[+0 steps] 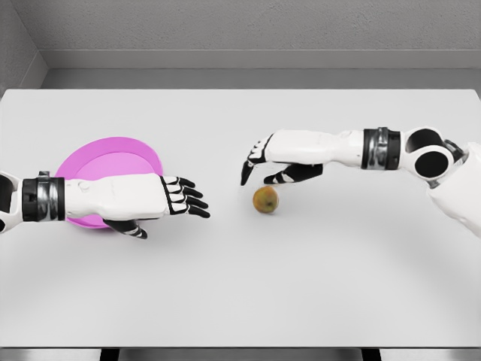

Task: Put the apple on the plate with both arms

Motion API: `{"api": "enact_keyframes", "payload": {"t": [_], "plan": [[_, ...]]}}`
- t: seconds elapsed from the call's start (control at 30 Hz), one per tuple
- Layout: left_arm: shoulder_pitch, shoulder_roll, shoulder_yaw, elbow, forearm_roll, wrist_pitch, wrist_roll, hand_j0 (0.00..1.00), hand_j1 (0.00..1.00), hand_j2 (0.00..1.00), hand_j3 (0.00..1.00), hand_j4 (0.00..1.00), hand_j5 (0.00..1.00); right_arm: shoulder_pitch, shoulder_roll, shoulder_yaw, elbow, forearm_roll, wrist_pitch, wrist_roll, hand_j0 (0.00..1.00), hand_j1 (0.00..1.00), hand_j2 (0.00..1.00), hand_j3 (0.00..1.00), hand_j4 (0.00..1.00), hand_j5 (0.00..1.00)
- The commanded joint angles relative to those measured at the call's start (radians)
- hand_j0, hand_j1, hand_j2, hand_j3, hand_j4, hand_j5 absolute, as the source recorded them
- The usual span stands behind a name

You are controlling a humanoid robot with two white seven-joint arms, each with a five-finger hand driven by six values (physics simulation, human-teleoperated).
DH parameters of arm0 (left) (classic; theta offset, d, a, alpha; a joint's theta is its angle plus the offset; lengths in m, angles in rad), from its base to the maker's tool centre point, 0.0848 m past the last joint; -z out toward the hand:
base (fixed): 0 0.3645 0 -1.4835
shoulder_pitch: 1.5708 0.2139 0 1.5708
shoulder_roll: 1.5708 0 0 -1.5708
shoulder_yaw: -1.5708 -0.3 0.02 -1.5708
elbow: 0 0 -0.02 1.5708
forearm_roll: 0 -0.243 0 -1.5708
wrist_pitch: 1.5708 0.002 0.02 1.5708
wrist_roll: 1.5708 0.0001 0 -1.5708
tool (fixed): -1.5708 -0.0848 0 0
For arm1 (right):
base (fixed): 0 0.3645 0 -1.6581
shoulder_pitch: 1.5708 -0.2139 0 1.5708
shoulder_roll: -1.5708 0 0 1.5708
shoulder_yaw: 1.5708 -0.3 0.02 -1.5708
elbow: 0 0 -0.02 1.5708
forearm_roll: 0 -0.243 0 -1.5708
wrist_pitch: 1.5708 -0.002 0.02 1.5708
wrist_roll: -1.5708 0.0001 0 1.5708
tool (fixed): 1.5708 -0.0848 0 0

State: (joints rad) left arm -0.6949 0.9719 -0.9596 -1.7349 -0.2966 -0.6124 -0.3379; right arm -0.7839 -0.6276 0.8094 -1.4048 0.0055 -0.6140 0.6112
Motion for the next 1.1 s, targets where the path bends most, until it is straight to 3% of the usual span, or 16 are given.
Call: {"api": "enact_keyframes", "payload": {"t": [0.0,0.07,0.17,0.3,0.37,0.4,0.57,0.6,0.63,0.67,0.77,0.9,1.07], "plan": [[-0.002,0.001,0.001,0.0,0.007,0.002,0.0,1.0,1.0,1.0,1.0,1.0,1.0,0.0,-0.072,-0.096,0.021,-0.007,0.003,0.0,0.93,0.93,0.93,0.93,0.93,0.93],[-0.003,0.001,0.001,0.0,0.007,0.002,0.0,1.0,1.0,1.0,1.0,1.0,1.0,0.015,-0.092,-0.124,0.021,-0.007,0.003,0.0,1.0,1.0,1.0,1.0,1.0,1.0],[-0.006,0.002,0.001,0.0,0.007,0.002,0.0,1.0,1.0,1.0,1.0,1.0,1.0,0.029,-0.107,-0.147,0.021,-0.007,0.003,0.0,1.0,1.0,1.0,1.0,1.0,1.0],[-0.028,0.001,0.001,-0.002,0.011,0.002,0.0,1.0,1.0,1.0,1.0,1.0,1.0,0.103,-0.161,-0.262,0.021,-0.005,0.003,0.0,1.0,1.0,1.0,1.0,1.0,1.0],[-0.071,-0.036,-0.001,0.012,0.008,0.002,-0.012,1.0,1.0,1.0,1.0,1.0,1.0,0.126,-0.181,-0.277,0.021,-0.007,0.003,0.0,1.0,1.0,1.0,1.0,1.0,1.0],[-0.1,-0.076,-0.001,0.04,0.008,0.002,-0.061,1.0,1.0,1.0,1.0,1.0,1.0,0.132,-0.202,-0.3,0.021,-0.005,0.003,0.0,1.0,1.0,1.0,1.0,1.0,1.0],[-0.164,-0.226,-0.002,0.063,0.007,0.002,-0.135,1.0,1.0,1.0,1.0,1.0,1.0,0.152,-0.211,-0.309,0.021,-0.004,0.003,0.0,1.0,1.0,1.0,1.0,1.0,1.0],[-0.235,-0.272,-0.077,0.077,-0.001,0.002,-0.142,1.0,1.0,1.0,1.0,1.0,1.0,0.16,-0.211,-0.309,0.021,-0.004,0.003,0.0,1.0,1.0,1.0,1.0,1.0,1.0],[-0.296,-0.318,-0.151,0.11,-0.006,0.002,-0.142,1.0,1.0,1.0,1.0,1.0,1.0,0.161,-0.211,-0.309,0.02,-0.002,0.003,0.0,1.0,1.0,1.0,1.0,1.0,1.0],[-0.313,-0.354,-0.188,0.13,-0.007,0.002,-0.142,1.0,1.0,1.0,1.0,1.0,1.0,0.167,-0.21,-0.309,0.02,-0.002,0.003,0.0,1.0,1.0,1.0,1.0,1.0,1.0],[-0.341,-0.417,-0.195,0.181,-0.021,0.002,-0.142,1.0,1.0,1.0,1.0,1.0,1.0,0.175,-0.211,-0.309,0.02,-0.002,0.003,0.0,1.0,1.0,1.0,1.0,1.0,1.0],[-0.342,-0.562,-0.197,0.44,-0.019,0.002,-0.141,1.0,1.0,1.0,1.0,1.0,1.0,0.172,-0.211,-0.309,0.021,-0.002,0.003,0.0,1.0,1.0,1.0,1.0,1.0,1.0],[-0.341,-0.562,-0.206,0.459,0.022,0.002,-0.135,1.0,1.0,1.0,1.0,1.0,1.0,0.176,-0.211,-0.309,0.021,-0.001,0.003,0.0,1.0,1.0,1.0,1.0,1.0,1.0]]}}
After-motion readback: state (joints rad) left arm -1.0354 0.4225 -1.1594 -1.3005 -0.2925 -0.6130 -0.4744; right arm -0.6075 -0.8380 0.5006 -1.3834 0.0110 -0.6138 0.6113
